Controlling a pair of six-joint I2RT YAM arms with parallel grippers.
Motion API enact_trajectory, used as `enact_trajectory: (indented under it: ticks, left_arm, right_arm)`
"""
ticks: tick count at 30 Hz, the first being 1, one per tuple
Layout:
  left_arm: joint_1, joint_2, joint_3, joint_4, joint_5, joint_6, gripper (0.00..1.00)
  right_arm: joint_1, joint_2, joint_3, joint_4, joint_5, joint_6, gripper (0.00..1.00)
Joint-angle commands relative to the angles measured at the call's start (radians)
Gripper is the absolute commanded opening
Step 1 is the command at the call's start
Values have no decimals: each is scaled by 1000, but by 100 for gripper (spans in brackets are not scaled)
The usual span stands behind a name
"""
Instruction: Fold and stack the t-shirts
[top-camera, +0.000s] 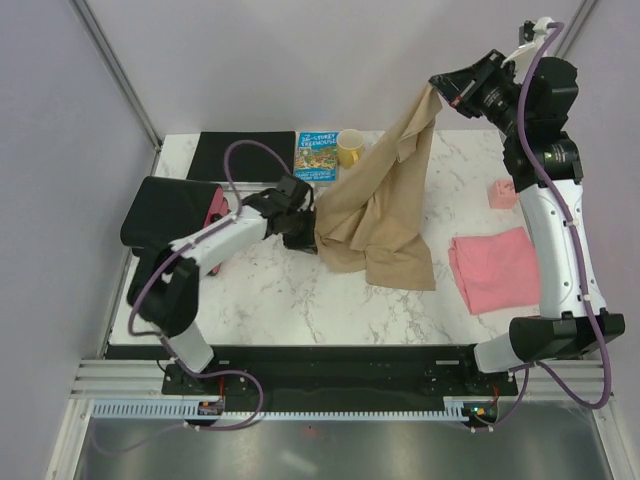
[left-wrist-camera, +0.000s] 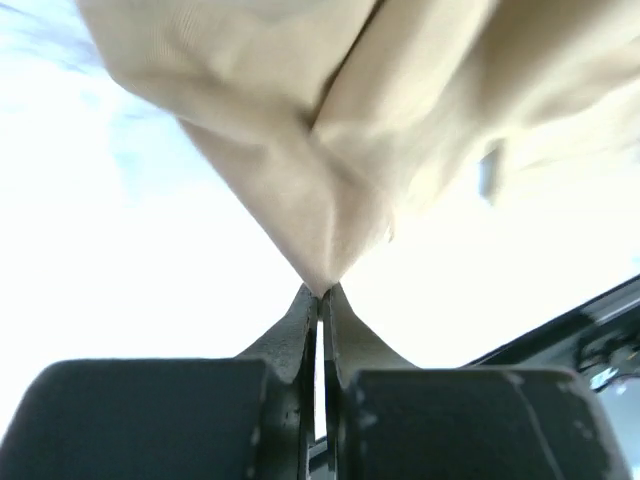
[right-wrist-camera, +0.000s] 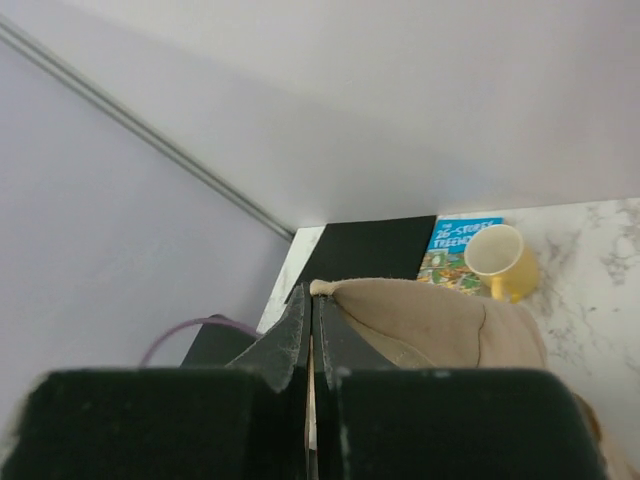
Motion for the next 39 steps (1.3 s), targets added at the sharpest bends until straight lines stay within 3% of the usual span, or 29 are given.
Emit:
enact_trajectory:
  ticks: [1,11,17,31,39]
  left_arm:
    - [98,-265,44,-54,-187,-48,2]
    - [296,-382,290,-270,-319,-33,2]
    - [349,-438,362,-292,-394,-6,2]
    - [383,-581,471,-410,-399,40,2]
    - [382,-670,514,-409,-392,39,2]
  right_arm:
    - [-16,-89,-7,11,141,-77,0]
    - [-65,-112,16,-79,290,-129,0]
    - [-74,-144,43,-127,378,-166,0]
    - [-74,-377,-151,-149,244,-153,0]
    - [-74,-489,-50,-170,276,-241,0]
